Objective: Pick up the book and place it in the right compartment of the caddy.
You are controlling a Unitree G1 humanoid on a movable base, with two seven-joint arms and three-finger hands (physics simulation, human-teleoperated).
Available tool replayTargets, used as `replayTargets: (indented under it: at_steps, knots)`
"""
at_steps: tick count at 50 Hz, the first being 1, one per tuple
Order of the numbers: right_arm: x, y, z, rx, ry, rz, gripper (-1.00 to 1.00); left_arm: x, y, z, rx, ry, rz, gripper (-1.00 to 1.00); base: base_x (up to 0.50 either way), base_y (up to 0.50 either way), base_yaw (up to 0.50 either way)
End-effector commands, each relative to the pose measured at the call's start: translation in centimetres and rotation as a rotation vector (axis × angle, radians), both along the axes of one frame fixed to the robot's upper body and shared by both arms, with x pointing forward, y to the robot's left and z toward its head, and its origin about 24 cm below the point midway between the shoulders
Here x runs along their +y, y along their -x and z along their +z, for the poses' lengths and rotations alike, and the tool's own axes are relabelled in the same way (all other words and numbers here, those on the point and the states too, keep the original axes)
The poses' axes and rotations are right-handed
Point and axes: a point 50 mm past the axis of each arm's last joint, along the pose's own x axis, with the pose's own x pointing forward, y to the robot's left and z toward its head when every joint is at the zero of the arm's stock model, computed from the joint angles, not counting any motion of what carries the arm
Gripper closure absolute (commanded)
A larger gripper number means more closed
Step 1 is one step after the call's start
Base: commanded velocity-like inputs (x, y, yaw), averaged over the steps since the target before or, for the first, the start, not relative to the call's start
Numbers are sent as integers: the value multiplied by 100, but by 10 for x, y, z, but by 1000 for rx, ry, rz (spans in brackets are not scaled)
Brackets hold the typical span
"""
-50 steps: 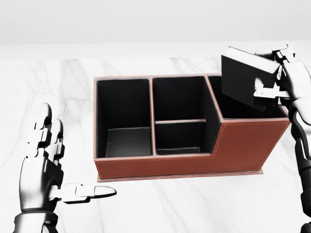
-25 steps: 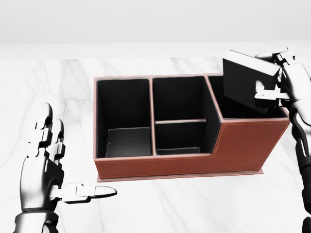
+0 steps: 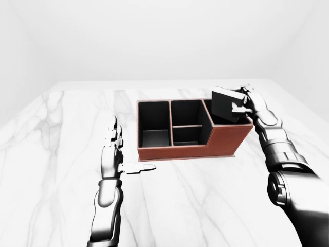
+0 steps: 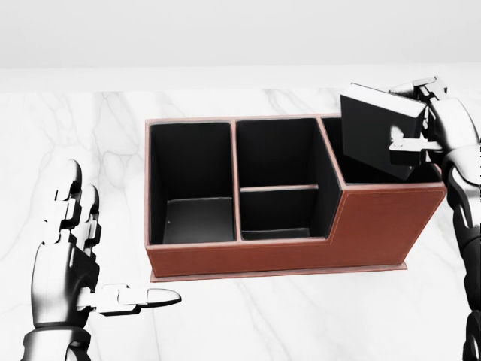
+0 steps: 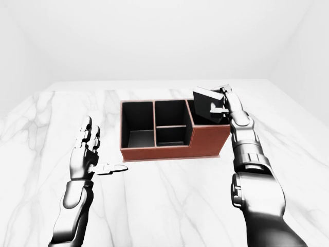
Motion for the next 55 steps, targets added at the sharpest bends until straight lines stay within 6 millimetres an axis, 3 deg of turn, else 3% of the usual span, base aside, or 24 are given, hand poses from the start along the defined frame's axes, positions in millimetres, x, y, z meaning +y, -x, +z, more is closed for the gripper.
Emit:
replayTargets:
  at_steps: [1,34,55]
  knots:
    - [0,-7,21,-71,-92,-42,100,-1,1,-2,7,16,-16,-100,0,0,0]
    - [5,-11,20,-52,-88,-61,100,-1,1,-2,7,14,-17,-100,0,0,0]
    - [1,-4,-4,10,-107,-86,100,-1,0,-2,7,15,-18,-100,0,0,0]
